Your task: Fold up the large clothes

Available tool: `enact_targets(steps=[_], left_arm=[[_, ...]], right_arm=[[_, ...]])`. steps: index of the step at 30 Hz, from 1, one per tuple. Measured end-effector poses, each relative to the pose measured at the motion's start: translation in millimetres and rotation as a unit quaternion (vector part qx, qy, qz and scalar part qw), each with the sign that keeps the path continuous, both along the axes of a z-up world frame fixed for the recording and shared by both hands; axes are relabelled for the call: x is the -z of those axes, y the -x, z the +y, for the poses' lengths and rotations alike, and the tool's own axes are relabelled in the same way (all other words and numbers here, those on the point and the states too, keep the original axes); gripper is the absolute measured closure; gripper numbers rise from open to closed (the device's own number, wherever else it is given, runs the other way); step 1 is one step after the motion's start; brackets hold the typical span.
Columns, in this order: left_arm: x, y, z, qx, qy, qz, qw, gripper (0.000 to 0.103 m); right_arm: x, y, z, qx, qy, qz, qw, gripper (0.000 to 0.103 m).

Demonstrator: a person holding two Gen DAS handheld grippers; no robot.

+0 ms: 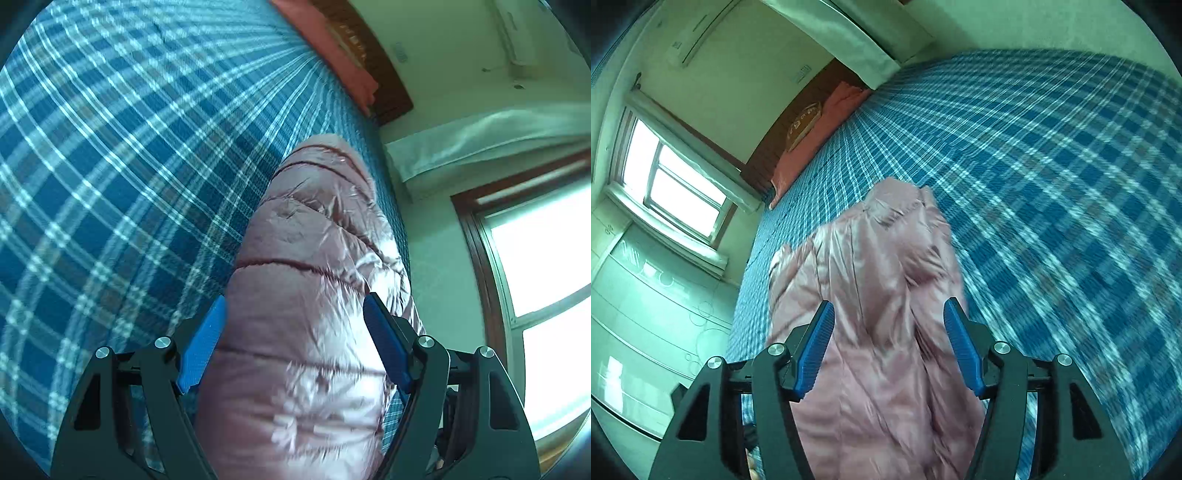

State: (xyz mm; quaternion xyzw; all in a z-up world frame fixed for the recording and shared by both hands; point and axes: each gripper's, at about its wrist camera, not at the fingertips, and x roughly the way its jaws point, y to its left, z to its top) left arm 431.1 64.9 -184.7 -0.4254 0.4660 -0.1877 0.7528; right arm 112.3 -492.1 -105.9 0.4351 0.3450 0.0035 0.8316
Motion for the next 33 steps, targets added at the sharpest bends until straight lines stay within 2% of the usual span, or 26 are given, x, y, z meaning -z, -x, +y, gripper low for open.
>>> enact_targets(steps=[3,5,7,10,12,13,14,15,16,18,21,23,26,28,33], left_arm=[[11,-19,-12,-0.004,-0.004,0.023,0.9997,0.027],[16,-29,-21,-0.007,-0.042,0.031,0.9986,0.032],[25,-36,-29,-0.001,-0.061,0.037,0.9974,0.035],[35,-39,-30,-0.008,-0.047,0.049,0.9976,0.035],[31,-36,-26,-0.009,-0.041,0.048,0.998,0.035],[27,-32,-23,-0.019,-0.038,0.043,0.9981,0.034],[24,-28,-19,-0.029,-0.035,0.041,0.9981,0.031],[21,-24,-15,-0.045,-0.026,0.037,0.998,0.023],[20,-23,-12,-0.053,-0.017,0.034,0.9979,0.02],[21,-26,-13,-0.051,-0.007,0.041,0.9978,0.013],[30,-33,-21,-0.029,0.002,0.07,0.9971,0.013],[38,-36,-28,-0.012,0.01,0.084,0.9963,0.013],[36,-38,-36,0.008,-0.004,0.064,0.9979,0.013],[34,-41,-43,0.029,-0.014,0.057,0.9979,0.013],[35,-45,-47,0.032,-0.027,0.054,0.9976,0.022]], right_arm=[[16,-24,0,0.002,-0.011,0.016,1.0,0.043],[30,-37,-1,-0.001,-0.009,0.036,0.999,0.073],[44,-45,-1,-0.004,-0.023,0.044,0.999,0.075],[44,-43,-2,-0.006,-0.033,0.033,0.999,0.075],[35,-32,-4,-0.001,-0.038,0.013,0.999,0.073],[32,-25,-6,0.004,-0.038,0.003,0.999,0.066],[29,-19,-8,0.012,-0.037,-0.005,0.999,0.047],[27,-13,-9,0.023,-0.035,-0.011,0.999,0.036],[27,-7,-11,0.03,-0.034,-0.014,0.999,0.027],[35,-6,-12,0.019,-0.039,-0.001,0.999,0.027],[56,-11,-12,0.003,-0.057,0.027,0.998,0.027],[66,-12,-10,-0.008,-0.073,0.011,0.997,0.024],[66,-18,0,-0.047,-0.069,-0.002,0.997,0.022],[62,-24,11,-0.067,-0.043,-0.001,0.997,0.022],[63,-24,14,-0.059,-0.043,-0.005,0.997,0.029]])
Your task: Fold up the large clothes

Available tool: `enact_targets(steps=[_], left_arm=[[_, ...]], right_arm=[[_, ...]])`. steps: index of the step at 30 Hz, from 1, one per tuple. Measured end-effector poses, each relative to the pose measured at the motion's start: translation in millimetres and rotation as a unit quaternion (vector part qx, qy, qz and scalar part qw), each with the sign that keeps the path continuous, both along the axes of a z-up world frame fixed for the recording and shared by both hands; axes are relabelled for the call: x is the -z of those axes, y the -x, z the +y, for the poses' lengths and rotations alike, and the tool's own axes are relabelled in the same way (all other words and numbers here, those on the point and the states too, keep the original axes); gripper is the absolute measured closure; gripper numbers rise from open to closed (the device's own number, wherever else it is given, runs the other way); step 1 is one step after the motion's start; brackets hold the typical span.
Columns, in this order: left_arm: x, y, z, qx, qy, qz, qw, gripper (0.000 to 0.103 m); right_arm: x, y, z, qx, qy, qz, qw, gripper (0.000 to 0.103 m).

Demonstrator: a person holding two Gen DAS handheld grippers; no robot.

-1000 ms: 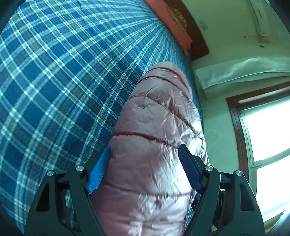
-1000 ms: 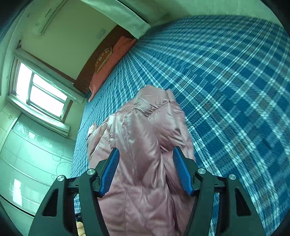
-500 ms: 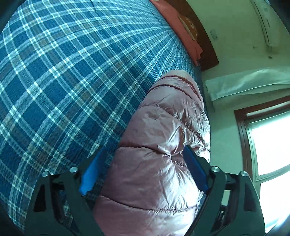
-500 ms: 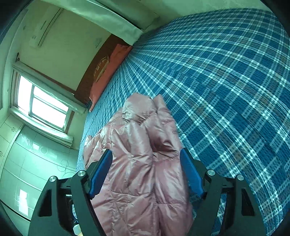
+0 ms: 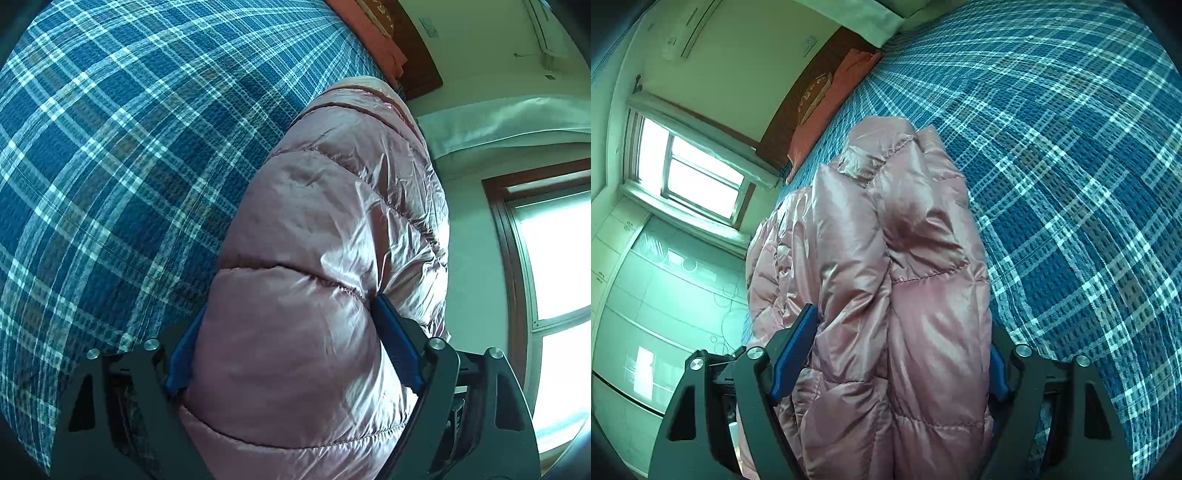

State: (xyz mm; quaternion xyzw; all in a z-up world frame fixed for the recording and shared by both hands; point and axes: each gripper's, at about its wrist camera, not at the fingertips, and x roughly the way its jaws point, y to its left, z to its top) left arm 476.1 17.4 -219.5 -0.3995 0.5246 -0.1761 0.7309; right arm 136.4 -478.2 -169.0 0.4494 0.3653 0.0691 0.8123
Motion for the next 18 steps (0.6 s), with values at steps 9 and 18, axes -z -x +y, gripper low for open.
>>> enact_targets(steps=[9,18], left_arm=[[-6,0,-3,0.008,-0.016,-0.016,0.9997,0.042],[-21,-5,4,0.017,-0.018,-0.049,0.9985,0.055]], right_arm=[[14,0,3,-0.012,-0.06,-0.015,0.998,0.059],[12,2,11,-0.011,-0.103,-0.051,0.993,0.071]])
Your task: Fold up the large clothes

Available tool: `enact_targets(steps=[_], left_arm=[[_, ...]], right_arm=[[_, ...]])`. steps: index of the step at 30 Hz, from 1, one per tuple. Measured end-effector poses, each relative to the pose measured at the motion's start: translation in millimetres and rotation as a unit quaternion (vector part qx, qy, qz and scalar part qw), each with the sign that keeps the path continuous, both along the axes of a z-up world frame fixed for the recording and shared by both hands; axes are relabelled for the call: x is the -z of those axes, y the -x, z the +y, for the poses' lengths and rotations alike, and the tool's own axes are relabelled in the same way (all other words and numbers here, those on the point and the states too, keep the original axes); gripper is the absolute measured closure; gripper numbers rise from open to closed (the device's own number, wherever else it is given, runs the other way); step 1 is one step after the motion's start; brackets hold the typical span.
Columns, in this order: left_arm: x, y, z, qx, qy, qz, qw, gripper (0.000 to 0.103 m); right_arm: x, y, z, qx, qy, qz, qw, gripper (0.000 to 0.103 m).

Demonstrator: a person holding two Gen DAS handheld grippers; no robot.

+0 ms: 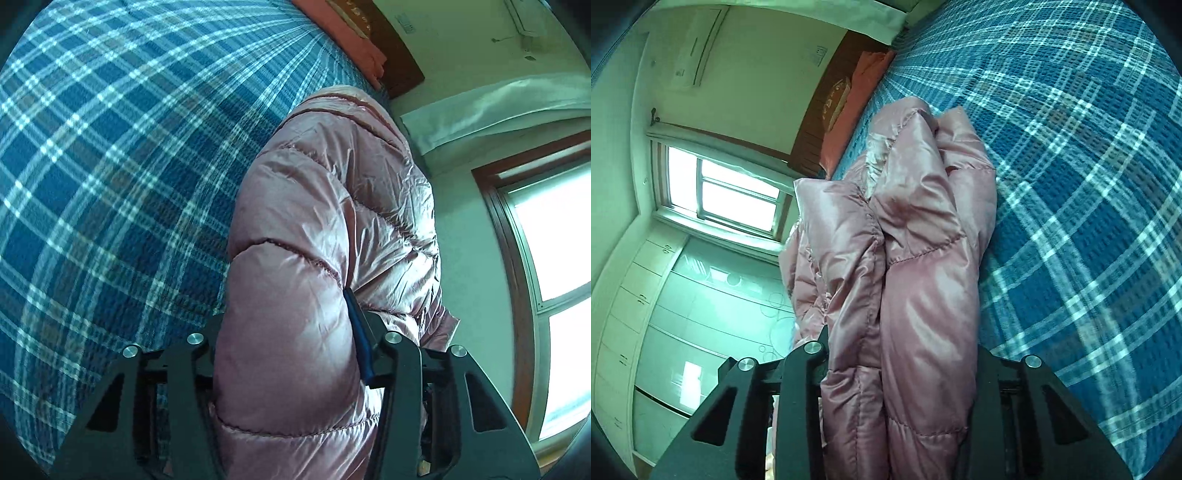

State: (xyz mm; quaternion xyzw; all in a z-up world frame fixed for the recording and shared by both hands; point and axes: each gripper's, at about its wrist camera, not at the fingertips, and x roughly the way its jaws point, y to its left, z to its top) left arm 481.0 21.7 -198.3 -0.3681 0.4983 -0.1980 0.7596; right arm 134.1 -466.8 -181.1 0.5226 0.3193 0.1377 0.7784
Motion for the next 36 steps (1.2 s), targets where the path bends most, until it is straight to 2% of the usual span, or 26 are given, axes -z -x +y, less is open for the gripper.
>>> enact_targets(steps=[6,13,18,20,25,28,30,32,36], left_arm=[[-18,-14,28,-0.01,0.001,-0.021,0.9997,0.057],[-31,-40,88,-0.049,-0.014,-0.045,0.9977,0.058],[-14,-57,132,-0.081,-0.026,-0.025,0.9961,0.058],[1,-64,145,-0.091,-0.014,-0.005,0.9957,0.058],[10,-72,149,-0.091,-0.002,0.001,0.9958,0.055],[10,-74,157,-0.085,0.026,0.015,0.9959,0.052],[10,-78,176,-0.093,0.043,0.02,0.9946,0.039],[5,-82,183,-0.102,0.047,0.013,0.9936,0.035],[0,-105,180,-0.087,0.023,0.008,0.9959,0.034]], right_arm=[[-15,-18,27,-0.019,-0.005,-0.03,0.999,0.073],[-24,-68,83,-0.067,-0.021,-0.046,0.997,0.073],[-9,-99,120,-0.094,-0.028,-0.025,0.995,0.073],[-1,-106,128,-0.094,-0.029,-0.015,0.995,0.074],[-7,-109,130,-0.098,-0.01,-0.008,0.995,0.073],[-17,-108,131,-0.099,0.012,0.001,0.995,0.064],[-29,-110,125,-0.093,0.026,0.003,0.995,0.055],[-37,-113,119,-0.081,0.031,0.001,0.996,0.041],[-43,-128,108,-0.06,0.03,0.012,0.998,0.038]])
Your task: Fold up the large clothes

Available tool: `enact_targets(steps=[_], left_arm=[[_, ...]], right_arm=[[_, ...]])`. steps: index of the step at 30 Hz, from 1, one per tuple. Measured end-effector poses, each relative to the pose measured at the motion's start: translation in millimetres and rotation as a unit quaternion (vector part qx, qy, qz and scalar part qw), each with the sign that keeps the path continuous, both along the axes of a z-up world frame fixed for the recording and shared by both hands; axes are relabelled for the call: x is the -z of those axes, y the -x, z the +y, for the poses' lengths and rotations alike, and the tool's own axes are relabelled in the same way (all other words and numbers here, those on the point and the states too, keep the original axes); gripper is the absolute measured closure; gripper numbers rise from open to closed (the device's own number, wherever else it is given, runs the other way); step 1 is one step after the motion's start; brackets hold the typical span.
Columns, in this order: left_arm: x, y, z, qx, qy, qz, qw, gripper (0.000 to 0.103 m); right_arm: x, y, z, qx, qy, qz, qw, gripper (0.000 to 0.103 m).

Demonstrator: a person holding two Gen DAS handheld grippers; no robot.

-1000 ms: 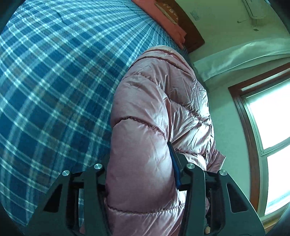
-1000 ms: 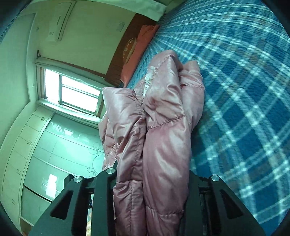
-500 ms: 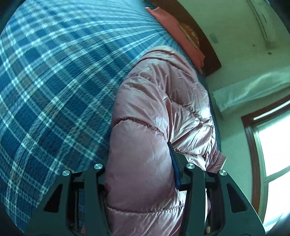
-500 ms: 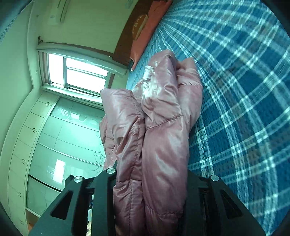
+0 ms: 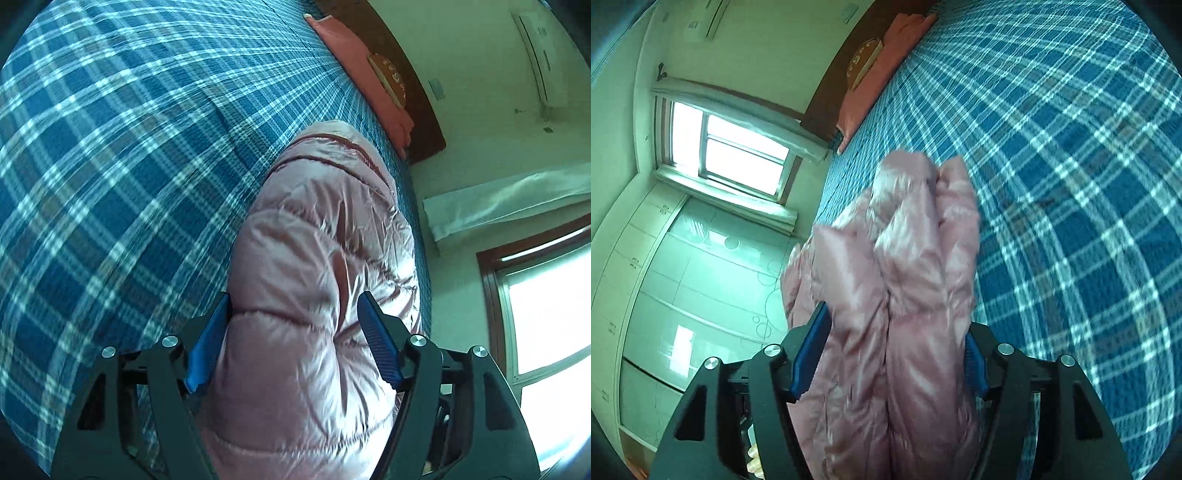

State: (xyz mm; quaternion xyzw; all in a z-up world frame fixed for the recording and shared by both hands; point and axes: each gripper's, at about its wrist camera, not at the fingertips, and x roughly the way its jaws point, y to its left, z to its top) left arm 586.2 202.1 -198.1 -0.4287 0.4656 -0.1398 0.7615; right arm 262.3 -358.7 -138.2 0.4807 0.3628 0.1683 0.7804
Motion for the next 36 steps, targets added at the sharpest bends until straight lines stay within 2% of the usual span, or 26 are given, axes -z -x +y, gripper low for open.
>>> enact_targets(steps=[3,4,5,7,9,11,15,16,18,20,22,25,29,30,33,35,36], left_arm=[[2,-13,-7,0.011,-0.024,0.007,0.9996,0.035],[4,-18,-9,0.015,-0.028,0.01,0.9995,0.039],[7,-21,-10,0.017,-0.032,0.012,0.9993,0.047],[12,-28,-13,0.02,-0.038,0.019,0.9989,0.053],[19,-33,-15,0.022,-0.04,0.023,0.9987,0.057],[25,-39,-17,0.023,-0.039,0.03,0.9985,0.057],[25,-39,-12,0.032,-0.022,0.025,0.9989,0.056],[24,-36,-8,0.031,-0.02,0.024,0.999,0.053],[21,-26,3,0.019,-0.018,0.024,0.9994,0.038],[17,-13,10,0.017,-0.014,0.018,0.9996,0.035],[14,4,16,0.017,-0.015,0.011,0.9997,0.032],[12,33,22,0.018,0.002,0.006,0.9998,0.027],[15,60,16,0.032,0.005,0.003,0.9995,0.026],[18,63,12,0.039,0.011,0.004,0.9992,0.029],[18,71,8,0.036,0.019,0.006,0.9992,0.046],[11,76,7,0.031,0.018,-0.001,0.9993,0.053],[8,78,7,0.029,0.015,-0.003,0.9995,0.054]], right_arm=[[4,-14,-3,0.009,-0.011,0.009,1.0,0.038],[7,-18,-4,0.011,-0.016,0.014,1.0,0.04],[10,-23,-4,0.012,-0.02,0.022,0.999,0.057],[24,-33,-5,0.012,-0.036,0.044,0.998,0.071],[34,-37,-5,0.016,-0.041,0.058,0.997,0.076],[41,-38,-5,0.018,-0.042,0.061,0.997,0.076],[34,-31,-6,0.014,-0.039,0.054,0.998,0.073],[29,-25,-8,0.014,-0.036,0.052,0.998,0.07],[20,-10,-9,0.013,-0.031,0.044,0.998,0.061],[14,2,-10,0.013,-0.028,0.036,0.999,0.041],[10,21,-8,0.008,-0.031,0.031,0.999,0.038],[9,49,-2,-0.003,-0.032,0.031,0.999,0.037],[16,81,10,-0.004,-0.027,0.036,0.999,0.035],[24,87,12,-0.004,-0.034,0.038,0.999,0.034],[28,94,20,-0.013,-0.047,0.043,0.998,0.036],[25,99,24,-0.011,-0.043,0.044,0.998,0.057],[24,99,24,-0.009,-0.043,0.044,0.998,0.059]])
